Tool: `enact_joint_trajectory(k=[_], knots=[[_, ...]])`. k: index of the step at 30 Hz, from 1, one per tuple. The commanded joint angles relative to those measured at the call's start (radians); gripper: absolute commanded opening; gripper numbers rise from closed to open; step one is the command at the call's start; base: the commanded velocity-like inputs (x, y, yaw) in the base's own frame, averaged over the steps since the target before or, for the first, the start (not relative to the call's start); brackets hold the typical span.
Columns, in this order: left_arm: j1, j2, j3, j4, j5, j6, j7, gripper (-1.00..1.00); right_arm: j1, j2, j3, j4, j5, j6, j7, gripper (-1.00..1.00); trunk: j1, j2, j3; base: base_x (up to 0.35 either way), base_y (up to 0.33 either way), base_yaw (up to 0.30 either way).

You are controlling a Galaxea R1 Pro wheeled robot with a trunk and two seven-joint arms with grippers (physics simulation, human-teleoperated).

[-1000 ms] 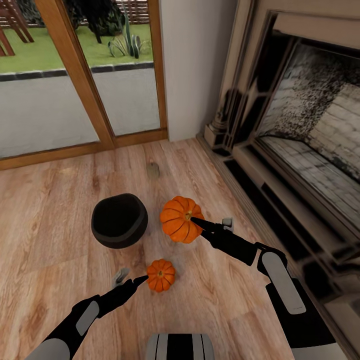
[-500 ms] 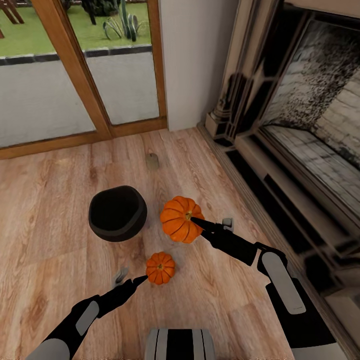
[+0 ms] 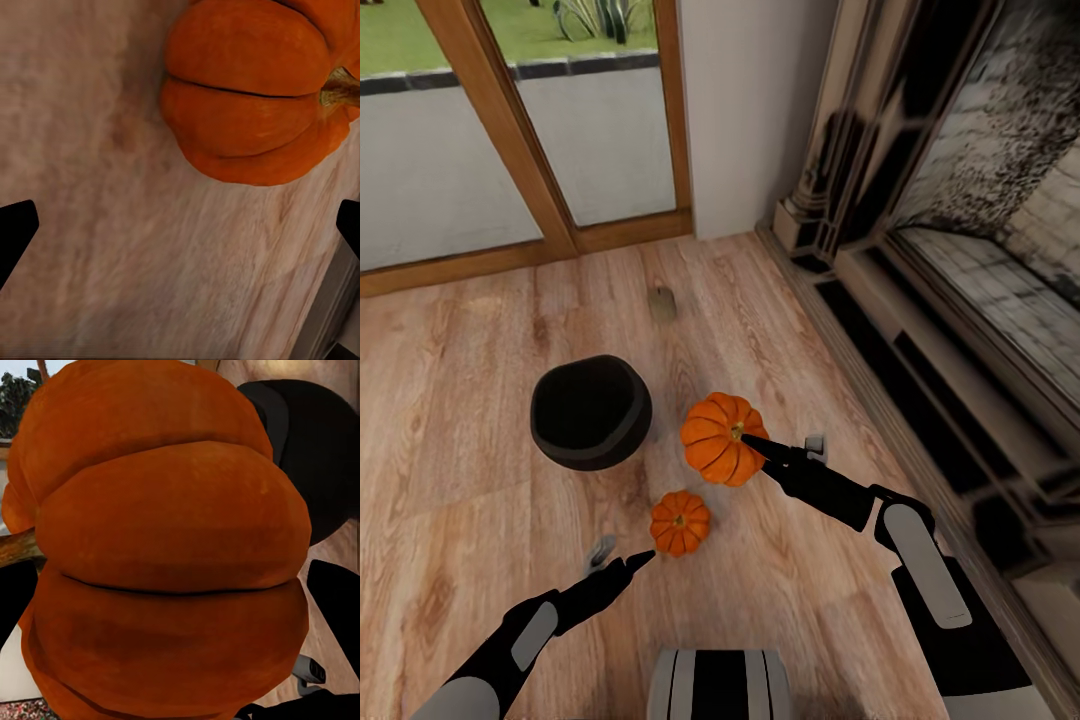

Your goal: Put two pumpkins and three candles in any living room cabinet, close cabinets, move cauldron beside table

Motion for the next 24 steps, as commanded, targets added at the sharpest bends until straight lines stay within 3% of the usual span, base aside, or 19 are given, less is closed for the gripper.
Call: enact_joint_trajectory(k=[1, 24], knots=[[-0.001, 0.0, 0.003, 0.0, 0.006, 0.008, -0.002, 1.0, 0.0, 0.0, 0.0, 0.0, -0.001, 0.002, 0.003, -1.0, 0.0, 0.0, -0.005, 0.0, 0.0, 0.0], [0.0, 0.005, 0.003, 0.0, 0.01, -0.009, -0.002, 1.0, 0.0, 0.0, 0.0, -0.003, -0.001, 0.002, 0.006, -1.0, 0.001, -0.001, -0.008, 0.03, -0.041, 0.0]])
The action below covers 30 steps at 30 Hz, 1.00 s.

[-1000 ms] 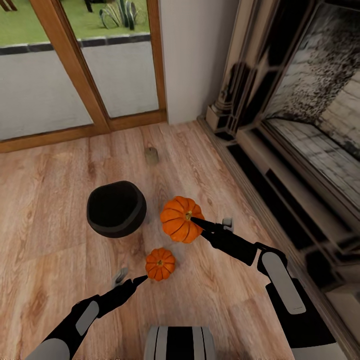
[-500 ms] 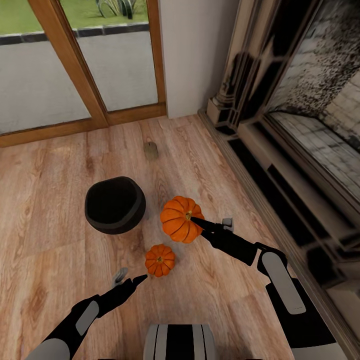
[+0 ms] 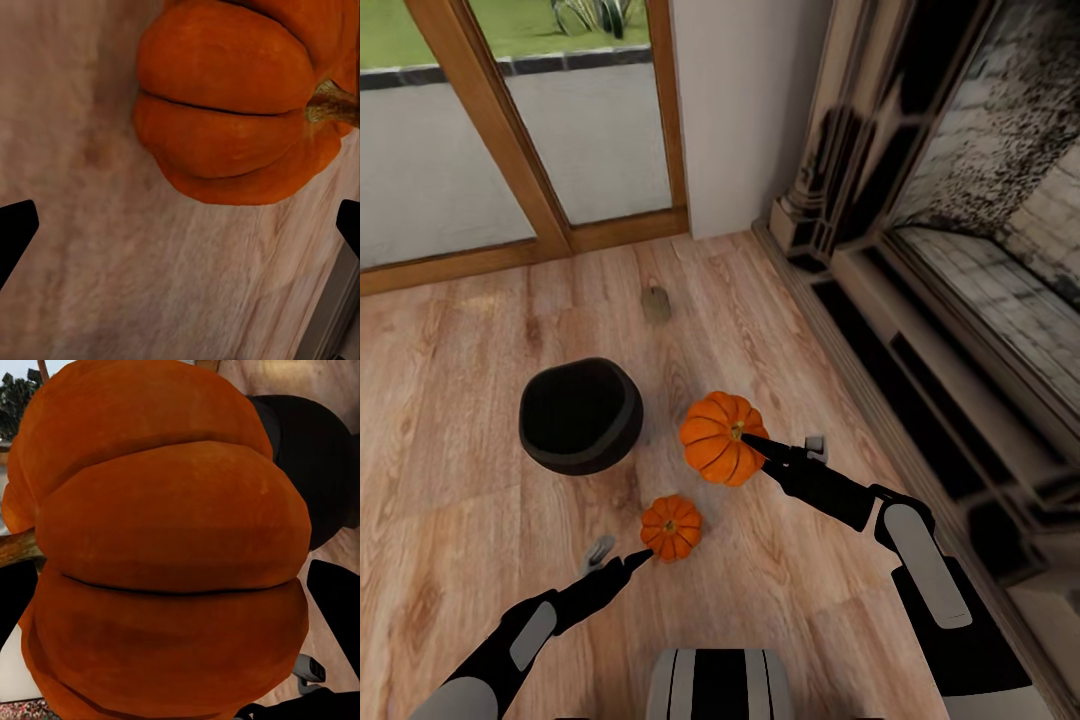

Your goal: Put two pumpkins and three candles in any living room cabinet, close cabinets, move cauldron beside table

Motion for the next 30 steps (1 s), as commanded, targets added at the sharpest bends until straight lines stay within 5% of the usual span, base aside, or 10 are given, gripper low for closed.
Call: enact_joint_trajectory(k=[1, 30], knots=[[0.0, -0.001, 0.003, 0.0, 0.006, 0.009, -0.002, 1.0, 0.0, 0.0, 0.0, 0.0, 0.002, 0.002, 0.003, -1.0, 0.0, 0.0, -0.001, 0.191, -0.002, 0.0], [-0.001, -0.002, 0.004, 0.002, 0.011, 0.009, 0.044, 1.0, 0.0, 0.0, 0.0, -0.002, 0.002, 0.004, 0.004, -1.0, 0.0, 0.0, -0.001, 0.06, -0.021, 0.0]])
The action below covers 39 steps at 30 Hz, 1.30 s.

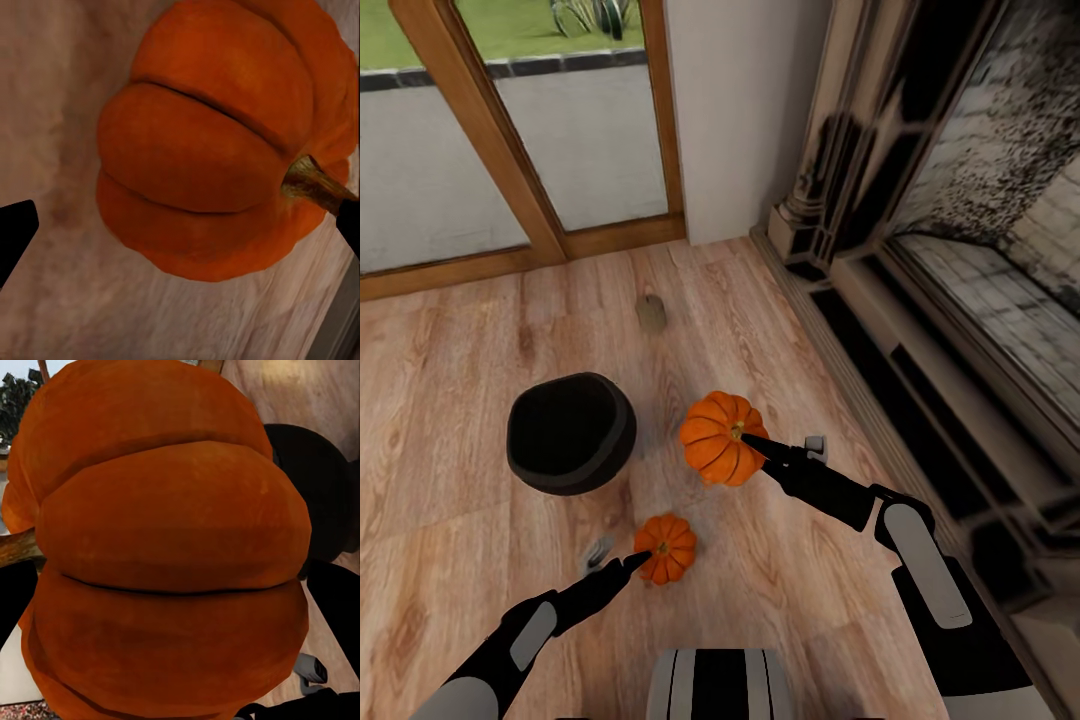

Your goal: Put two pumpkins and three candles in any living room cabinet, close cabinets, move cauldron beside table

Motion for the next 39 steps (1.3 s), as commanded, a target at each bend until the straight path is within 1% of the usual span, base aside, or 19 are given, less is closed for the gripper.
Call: enact_joint_trajectory(k=[1, 12, 22, 38, 39], knots=[[0.0, 0.0, 0.003, 0.0, 0.006, 0.009, -0.002, 1.0, 0.0, 0.0, 0.0, 0.0, 0.001, 0.002, 0.003, -1.0, 0.0, 0.0, -0.001, 0.227, -0.001, 0.0], [0.001, 0.0, 0.003, 0.002, 0.006, 0.009, -0.002, 1.0, 0.0, 0.0, -0.001, -0.003, 0.001, 0.004, 0.003, -1.0, 0.0, 0.0, -0.001, 0.072, 0.0, 0.0], [0.0, 0.0, 0.004, 0.002, 0.006, 0.009, -0.002, 1.0, 0.0, 0.0, -0.001, -0.005, 0.001, 0.005, 0.003, -1.0, 0.0, 0.0, -0.001, 0.005, -0.046, 0.0], [0.0, 0.0, 0.005, 0.002, 0.006, 0.009, -0.002, 1.0, 0.0, 0.0, -0.001, -0.005, 0.0, 0.005, 0.003, -1.0, 0.0, 0.0, -0.001, 0.0, -0.002, 0.0], [0.0, 0.0, 0.005, 0.002, 0.006, 0.009, -0.002, 1.0, 0.0, 0.0, -0.001, -0.005, 0.0, 0.005, 0.003, -1.0, 0.001, 0.0, -0.004, 0.0, 0.0, 0.0]])
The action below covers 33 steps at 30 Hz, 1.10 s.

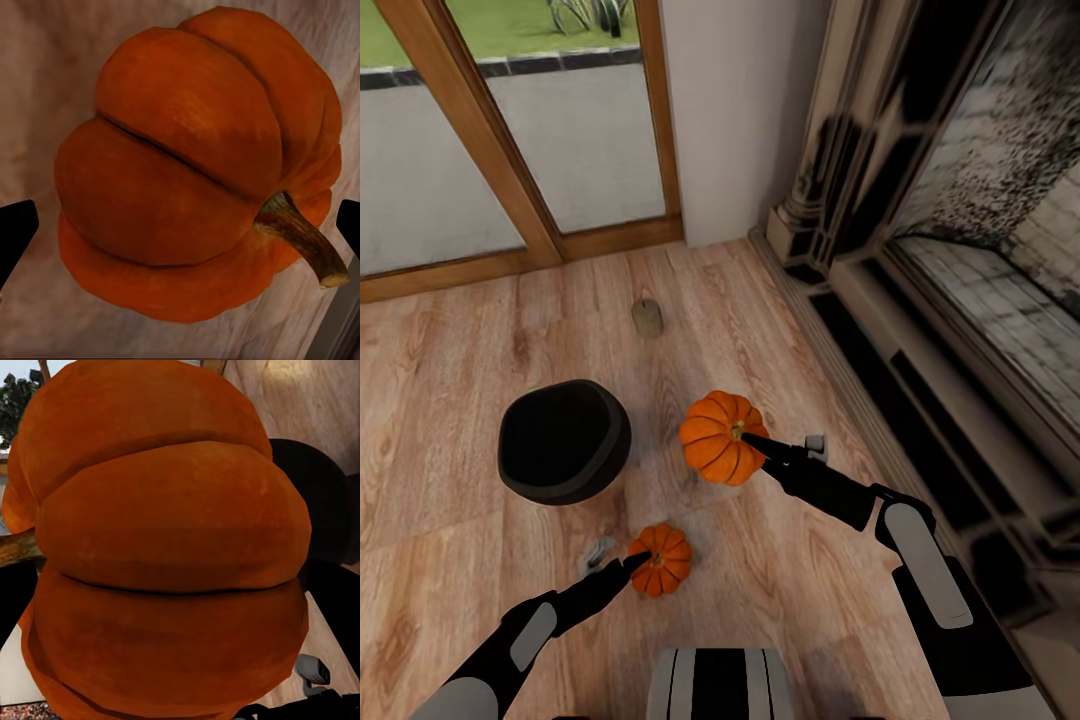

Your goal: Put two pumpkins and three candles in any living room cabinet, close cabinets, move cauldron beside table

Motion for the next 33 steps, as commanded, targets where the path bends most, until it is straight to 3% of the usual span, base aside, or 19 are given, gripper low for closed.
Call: enact_joint_trajectory(k=[1, 25, 33], knots=[[0.0, -0.001, 0.003, 0.0, 0.006, 0.008, -0.002, 1.0, 0.0, -0.001, 0.0, 0.0, 0.003, 0.002, 0.003, -1.0, 0.0, 0.0, -0.005, 0.0, 0.0, 0.0], [0.0, -0.003, 0.003, 0.005, 0.006, -0.007, -0.001, 1.0, 0.0, -0.001, -0.001, -0.001, 0.003, 0.005, 0.005, -1.0, 0.002, -0.002, -0.024, 0.0, 0.0, 0.0], [-0.001, -0.003, 0.002, 0.005, 0.006, -0.007, -0.001, 1.0, 0.0, -0.001, -0.001, 0.0, 0.004, 0.006, 0.034, -1.0, 0.004, -0.002, -0.035, 0.0, 0.0, 0.0]])
